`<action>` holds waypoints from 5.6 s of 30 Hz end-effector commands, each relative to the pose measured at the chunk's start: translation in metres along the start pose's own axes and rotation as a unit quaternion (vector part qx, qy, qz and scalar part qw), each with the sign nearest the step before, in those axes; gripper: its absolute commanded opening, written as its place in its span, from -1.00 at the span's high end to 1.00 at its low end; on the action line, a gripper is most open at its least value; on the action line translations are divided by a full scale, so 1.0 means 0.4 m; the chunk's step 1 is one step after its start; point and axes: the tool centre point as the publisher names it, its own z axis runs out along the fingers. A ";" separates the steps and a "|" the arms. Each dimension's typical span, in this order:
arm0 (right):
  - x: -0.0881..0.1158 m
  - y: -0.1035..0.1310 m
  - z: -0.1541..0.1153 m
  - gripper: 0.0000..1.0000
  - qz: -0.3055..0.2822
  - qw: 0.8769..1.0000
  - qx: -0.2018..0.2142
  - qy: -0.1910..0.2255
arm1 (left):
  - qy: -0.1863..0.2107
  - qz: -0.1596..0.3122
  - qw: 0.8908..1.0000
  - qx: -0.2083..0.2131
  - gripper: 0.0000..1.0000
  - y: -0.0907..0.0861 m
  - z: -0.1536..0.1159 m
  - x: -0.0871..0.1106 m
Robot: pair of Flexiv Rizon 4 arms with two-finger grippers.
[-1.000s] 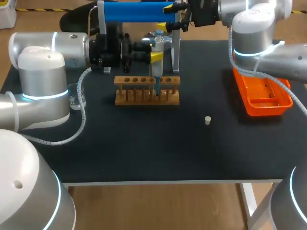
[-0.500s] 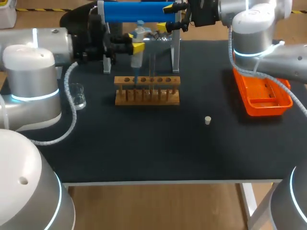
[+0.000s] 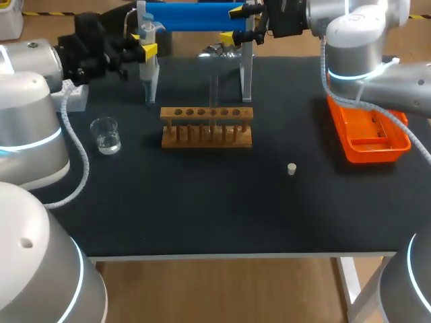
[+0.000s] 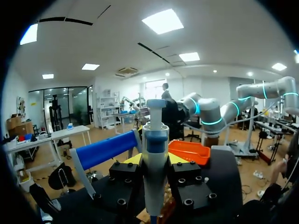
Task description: Invert the test tube, pick up the pipette, mount the tip to pipette, aspirate from beaker and dispense into the tube, eject the tip, return the pipette, and cap with the stopper.
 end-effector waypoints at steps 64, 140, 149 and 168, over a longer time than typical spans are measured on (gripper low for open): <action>0.000 0.000 -0.003 -1.00 0.000 1.000 0.000 0.000 | -0.355 -0.066 0.932 -0.030 1.00 0.072 0.262 -0.303; 0.000 0.000 -0.003 -1.00 0.000 1.000 0.000 0.000 | -0.391 -0.135 0.901 -0.132 1.00 0.135 0.324 -0.462; 0.000 0.000 -0.003 -1.00 0.000 1.000 0.000 0.000 | -0.385 -0.144 0.901 -0.140 1.00 0.154 0.331 -0.462; 0.000 0.000 -0.003 -1.00 0.000 1.000 0.000 0.000 | -0.381 -0.164 0.897 -0.150 0.93 0.181 0.339 -0.462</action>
